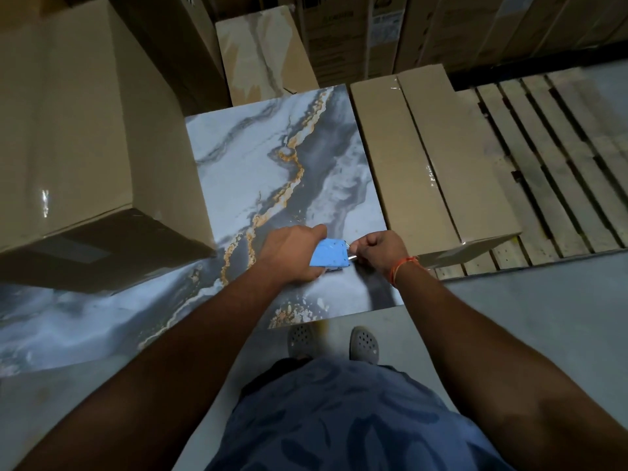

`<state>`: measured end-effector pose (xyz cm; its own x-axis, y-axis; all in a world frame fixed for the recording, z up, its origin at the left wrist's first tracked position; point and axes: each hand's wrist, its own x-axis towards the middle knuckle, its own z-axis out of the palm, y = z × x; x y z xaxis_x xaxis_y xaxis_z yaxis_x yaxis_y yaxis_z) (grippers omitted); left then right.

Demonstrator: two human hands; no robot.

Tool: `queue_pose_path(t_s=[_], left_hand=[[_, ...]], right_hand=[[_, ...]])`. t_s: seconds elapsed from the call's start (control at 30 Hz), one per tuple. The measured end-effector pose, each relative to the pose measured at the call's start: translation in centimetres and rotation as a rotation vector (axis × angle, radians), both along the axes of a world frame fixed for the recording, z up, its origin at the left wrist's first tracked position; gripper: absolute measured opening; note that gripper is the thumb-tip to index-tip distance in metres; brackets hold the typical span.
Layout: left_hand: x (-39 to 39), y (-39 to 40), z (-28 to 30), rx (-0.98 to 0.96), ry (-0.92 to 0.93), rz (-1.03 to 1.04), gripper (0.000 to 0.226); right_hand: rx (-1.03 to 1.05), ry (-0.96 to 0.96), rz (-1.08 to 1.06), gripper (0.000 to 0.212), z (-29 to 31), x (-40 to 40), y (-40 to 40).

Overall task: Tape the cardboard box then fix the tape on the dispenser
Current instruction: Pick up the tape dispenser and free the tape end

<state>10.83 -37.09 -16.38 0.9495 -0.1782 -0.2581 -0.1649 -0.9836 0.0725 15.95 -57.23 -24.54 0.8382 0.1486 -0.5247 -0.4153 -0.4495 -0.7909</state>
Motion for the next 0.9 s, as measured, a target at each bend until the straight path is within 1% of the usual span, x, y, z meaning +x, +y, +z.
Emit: queue_pose_path(t_s=[0.17, 0.27, 0.53, 0.77, 0.9], left_hand=[[0.0, -0.4, -0.1, 0.033, -0.010, 0.022, 0.052], [0.1, -0.9, 0.0, 0.019, -0.003, 0.046, 0.052], [0.7, -2.0, -0.4, 0.003, 0.022, 0.071, 0.051], [0.9, -2.7, -0.2, 0.017, 0.037, 0.089, 0.051], [1.0, -3.0, 0.0, 0.036, 0.051, 0.096, 0.049]], right_hand=[[0.017, -0.004, 0.014, 0.025, -0.3, 0.3, -0.7], [0.008, -0.012, -0.009, 0.029, -0.3, 0.7, -1.4], [-0.050, -0.040, 0.000, 0.024, 0.7, 1.5, -3.5], [-0.062, 0.016, -0.051, 0.007, 1.9, 1.4, -4.4], [-0.077, 0.007, -0.087, 0.008, 2.0, 1.6, -4.5]])
